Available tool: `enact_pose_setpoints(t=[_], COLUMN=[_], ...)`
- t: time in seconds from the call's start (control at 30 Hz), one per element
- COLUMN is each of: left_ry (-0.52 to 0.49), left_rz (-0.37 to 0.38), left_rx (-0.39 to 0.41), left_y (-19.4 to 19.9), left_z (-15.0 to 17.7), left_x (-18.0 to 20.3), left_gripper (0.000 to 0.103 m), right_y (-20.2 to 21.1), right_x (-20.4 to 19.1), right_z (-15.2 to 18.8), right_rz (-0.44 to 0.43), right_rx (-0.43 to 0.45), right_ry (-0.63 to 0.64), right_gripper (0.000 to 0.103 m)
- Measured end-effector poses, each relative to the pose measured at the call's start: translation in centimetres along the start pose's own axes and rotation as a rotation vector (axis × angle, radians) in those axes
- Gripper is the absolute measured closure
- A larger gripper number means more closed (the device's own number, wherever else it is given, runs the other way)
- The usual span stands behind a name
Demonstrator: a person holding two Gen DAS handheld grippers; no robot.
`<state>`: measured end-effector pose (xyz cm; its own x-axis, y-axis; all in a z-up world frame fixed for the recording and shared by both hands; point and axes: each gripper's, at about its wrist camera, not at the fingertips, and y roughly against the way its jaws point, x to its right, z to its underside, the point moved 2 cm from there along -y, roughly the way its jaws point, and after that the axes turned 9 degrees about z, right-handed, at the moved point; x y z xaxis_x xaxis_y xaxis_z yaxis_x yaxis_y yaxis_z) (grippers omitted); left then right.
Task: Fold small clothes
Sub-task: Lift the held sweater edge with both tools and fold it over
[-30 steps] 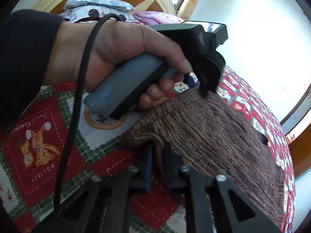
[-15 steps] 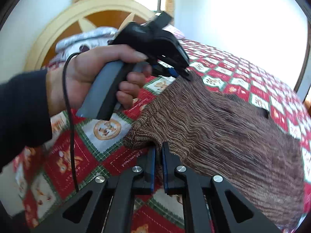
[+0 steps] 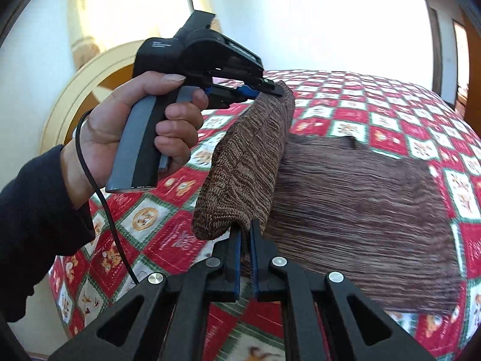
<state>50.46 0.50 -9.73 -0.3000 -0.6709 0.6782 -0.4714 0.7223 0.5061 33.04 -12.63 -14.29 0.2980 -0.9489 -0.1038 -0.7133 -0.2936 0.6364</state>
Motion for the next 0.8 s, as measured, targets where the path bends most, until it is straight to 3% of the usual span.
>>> enact_pose_setpoints(t=[0.3, 0.8], left_ry=[-0.047, -0.117], left_rz=[0.026, 0.065], left_rx=[-0.048, -0.185], left_y=[-4.6, -12.8], left_z=[-0.2, 2.6], left_x=[4.7, 10.7], left_gripper=[0.092, 0.092], right_y=[2.0, 3.5], right_x=[6.2, 15.0], right_z=[0.7, 4.9], right_rz=[0.009, 0.003], right_rx=[-0.026, -0.12], right_ry=[-0.146, -0.373], right_gripper=[0.099, 0.1])
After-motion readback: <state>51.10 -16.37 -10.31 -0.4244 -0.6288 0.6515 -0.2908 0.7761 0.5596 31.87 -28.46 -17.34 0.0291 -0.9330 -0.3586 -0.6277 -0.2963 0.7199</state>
